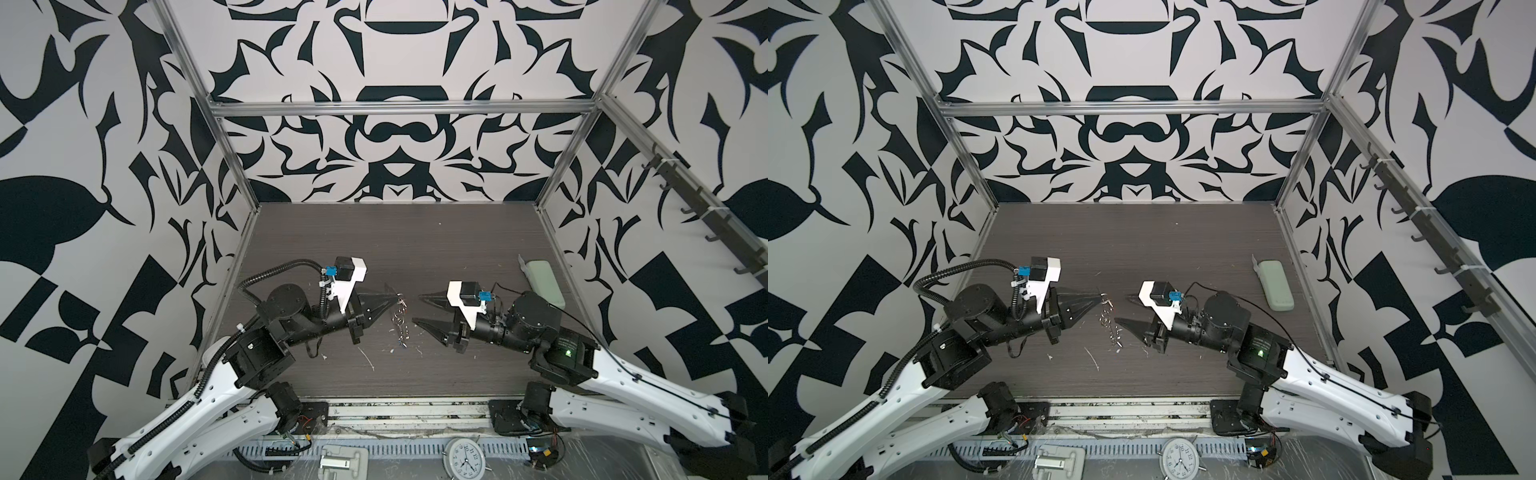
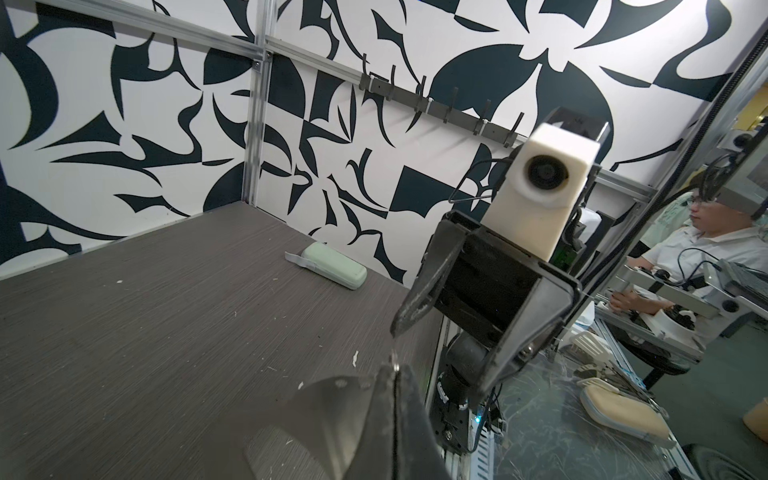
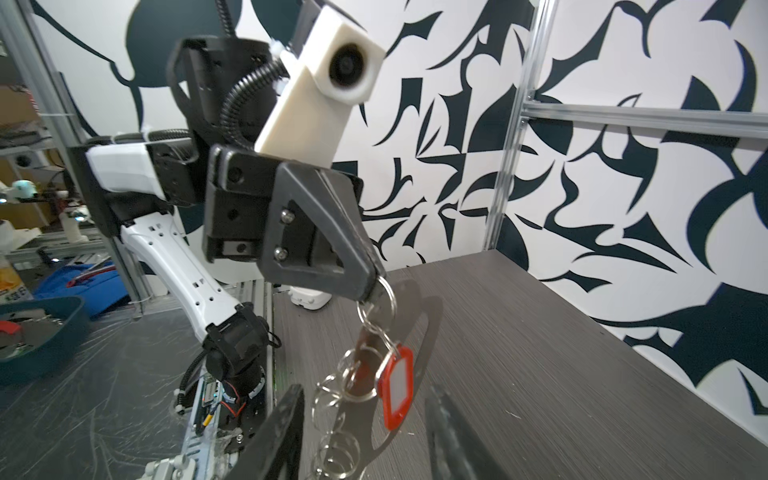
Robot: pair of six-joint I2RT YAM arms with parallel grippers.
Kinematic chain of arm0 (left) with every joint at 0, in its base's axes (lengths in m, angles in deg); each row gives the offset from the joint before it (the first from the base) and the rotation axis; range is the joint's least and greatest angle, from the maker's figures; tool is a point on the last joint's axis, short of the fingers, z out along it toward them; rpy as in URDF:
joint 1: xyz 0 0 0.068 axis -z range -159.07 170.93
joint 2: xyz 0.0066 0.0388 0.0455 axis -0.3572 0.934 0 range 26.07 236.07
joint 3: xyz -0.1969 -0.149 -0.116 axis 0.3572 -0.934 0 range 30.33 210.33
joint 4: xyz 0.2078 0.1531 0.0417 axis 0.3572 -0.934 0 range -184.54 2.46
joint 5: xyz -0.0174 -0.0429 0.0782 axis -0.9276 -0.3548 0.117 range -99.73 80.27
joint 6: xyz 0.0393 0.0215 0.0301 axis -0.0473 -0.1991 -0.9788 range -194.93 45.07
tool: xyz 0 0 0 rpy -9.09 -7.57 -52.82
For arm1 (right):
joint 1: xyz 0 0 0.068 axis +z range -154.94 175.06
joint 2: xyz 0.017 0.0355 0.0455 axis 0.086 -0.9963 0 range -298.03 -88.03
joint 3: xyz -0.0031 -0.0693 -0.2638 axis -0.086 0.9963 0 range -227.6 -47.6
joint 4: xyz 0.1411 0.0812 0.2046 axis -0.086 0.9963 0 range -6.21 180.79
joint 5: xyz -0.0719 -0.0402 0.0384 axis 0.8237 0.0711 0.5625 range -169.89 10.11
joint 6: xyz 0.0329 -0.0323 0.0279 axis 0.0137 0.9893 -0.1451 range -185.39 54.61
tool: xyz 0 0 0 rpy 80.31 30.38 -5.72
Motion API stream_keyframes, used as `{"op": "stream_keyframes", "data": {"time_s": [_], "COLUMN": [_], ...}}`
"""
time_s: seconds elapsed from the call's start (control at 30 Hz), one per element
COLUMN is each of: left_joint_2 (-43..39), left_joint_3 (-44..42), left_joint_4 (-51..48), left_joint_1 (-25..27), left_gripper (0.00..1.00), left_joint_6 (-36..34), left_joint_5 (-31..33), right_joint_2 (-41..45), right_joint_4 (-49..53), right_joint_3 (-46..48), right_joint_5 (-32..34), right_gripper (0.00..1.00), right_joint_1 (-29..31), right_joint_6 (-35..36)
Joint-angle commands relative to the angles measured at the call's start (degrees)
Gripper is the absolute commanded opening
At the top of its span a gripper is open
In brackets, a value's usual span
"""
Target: Remove the keys from the keyring
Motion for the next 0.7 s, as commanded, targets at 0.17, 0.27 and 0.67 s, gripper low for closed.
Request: {"op": "stream_keyframes", "data": {"time_s": [0.17,0.27,0.67], "left_joint_2": [-0.3,-0.2,-1.4], "left_joint_3": [0.6,0.7,0.1], "left_joint_4": [1.3,1.3,2.0], "left_joint_1": [-0.2,-0.2,-0.2], "left_gripper": [0.00,0.00,0.00], "left_joint_6": [-0.8,-0.5,-0.3], "left_joint_5": [-7.2,-7.4,-2.6], "right_joint_2": [-1.2,-3.8,-9.4], "right_joint_4": [-14.7,-17.5,-20.6], "right_joint_3": [0.1,-0.6,-0.7], "right_joint_5": [-19.8,-26.8,-33.8], "right_gripper": [0.50,0.49,0.34], "right_joint_1": [-11.3,-13.7,-13.7], "right_joint_6": [-13.8,-18.0,-23.2]}}
